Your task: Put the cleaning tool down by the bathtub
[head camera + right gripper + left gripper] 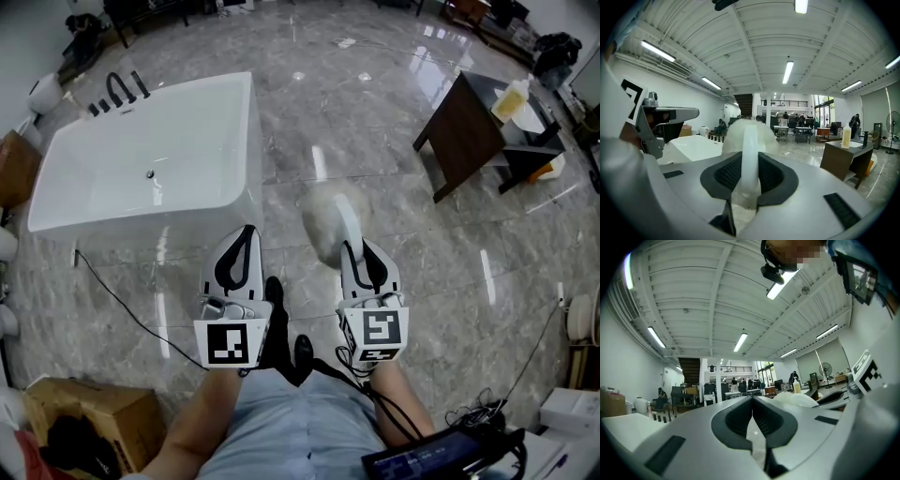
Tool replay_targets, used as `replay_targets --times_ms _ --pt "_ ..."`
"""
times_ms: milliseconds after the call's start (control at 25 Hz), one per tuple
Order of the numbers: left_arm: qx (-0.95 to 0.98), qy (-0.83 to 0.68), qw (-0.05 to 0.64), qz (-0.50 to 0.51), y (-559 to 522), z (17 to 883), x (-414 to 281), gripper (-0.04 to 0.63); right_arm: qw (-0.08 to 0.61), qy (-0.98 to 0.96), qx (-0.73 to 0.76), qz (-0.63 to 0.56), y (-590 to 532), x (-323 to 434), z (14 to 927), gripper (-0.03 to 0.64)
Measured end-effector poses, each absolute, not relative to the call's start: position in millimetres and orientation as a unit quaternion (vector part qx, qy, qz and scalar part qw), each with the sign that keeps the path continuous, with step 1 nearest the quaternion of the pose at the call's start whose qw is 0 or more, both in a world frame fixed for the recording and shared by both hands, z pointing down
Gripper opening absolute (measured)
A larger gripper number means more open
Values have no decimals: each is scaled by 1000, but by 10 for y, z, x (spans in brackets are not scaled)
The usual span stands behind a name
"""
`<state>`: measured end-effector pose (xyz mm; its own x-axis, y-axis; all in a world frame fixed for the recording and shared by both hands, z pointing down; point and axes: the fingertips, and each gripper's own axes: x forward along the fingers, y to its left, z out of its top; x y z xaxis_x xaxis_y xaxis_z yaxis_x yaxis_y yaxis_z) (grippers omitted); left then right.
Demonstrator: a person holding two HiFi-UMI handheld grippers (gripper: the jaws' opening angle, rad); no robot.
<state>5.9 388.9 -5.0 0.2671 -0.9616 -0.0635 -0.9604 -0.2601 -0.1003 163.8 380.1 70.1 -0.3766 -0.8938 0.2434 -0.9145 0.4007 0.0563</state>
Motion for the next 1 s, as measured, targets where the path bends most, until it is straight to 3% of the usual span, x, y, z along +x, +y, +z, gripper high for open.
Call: replay_targets --times_ms 1000 --pt "-809 586 31 -16 1157 343 -925 17 148 -814 558 65 1246 645 1079 97"
